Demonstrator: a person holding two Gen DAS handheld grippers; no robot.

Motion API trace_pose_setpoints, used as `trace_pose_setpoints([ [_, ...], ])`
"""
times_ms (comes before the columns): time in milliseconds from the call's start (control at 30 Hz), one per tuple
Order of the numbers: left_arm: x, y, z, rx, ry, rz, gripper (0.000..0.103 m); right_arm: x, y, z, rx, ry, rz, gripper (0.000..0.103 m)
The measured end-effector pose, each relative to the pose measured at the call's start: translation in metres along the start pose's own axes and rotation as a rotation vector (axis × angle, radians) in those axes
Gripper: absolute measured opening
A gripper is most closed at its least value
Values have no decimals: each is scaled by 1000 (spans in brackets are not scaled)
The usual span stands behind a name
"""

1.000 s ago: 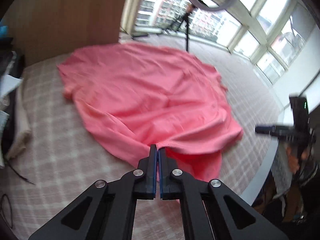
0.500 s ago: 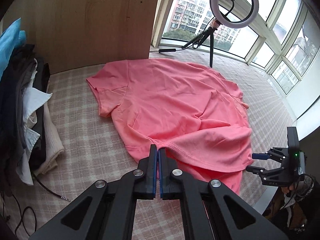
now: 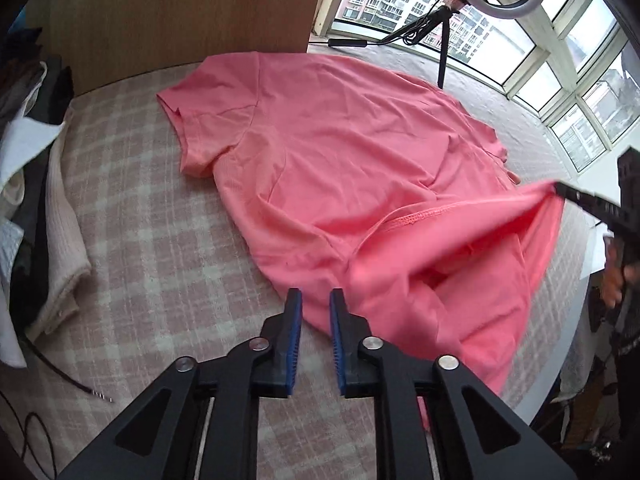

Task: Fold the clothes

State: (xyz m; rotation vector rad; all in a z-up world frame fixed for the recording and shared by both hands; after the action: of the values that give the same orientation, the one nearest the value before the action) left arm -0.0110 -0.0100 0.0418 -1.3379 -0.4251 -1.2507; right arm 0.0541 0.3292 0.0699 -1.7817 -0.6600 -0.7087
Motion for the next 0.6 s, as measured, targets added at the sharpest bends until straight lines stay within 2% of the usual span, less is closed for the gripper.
trace_pose_setpoints([
  [133, -4, 14, 9, 2, 23, -20, 28, 10, -22, 20, -62, 34, 49, 2],
  [400, -9, 35, 23, 1, 55, -49, 33, -2, -16, 27, -66, 39, 11, 2],
  [467, -8, 34, 24, -5, 48, -44, 30, -1, -16, 27, -63, 36, 11, 2],
  [500, -7, 33, 25, -8, 44, -41, 23, 0, -15, 27, -62, 35, 11, 2],
  [533, -7, 33, 25, -11, 40, -39, 11, 0, -15, 27, -60, 33, 10, 2],
  [600, -6, 31, 26, -17, 33, -34, 9, 1, -14, 28, -58, 30, 6, 2],
])
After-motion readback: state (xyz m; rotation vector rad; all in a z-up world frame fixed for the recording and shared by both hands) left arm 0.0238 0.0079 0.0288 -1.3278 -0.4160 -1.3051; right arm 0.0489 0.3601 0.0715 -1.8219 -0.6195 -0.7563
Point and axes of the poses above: each gripper's, at about its wrist camera, not at the fingertips, and x roughly against the way its jaws point, z to its right, y to its underside, the point moved 1 cm from there along -x, roughly the way its jaws point, and after that the axes turned 6 degrees about z, right-handed, at the moved point
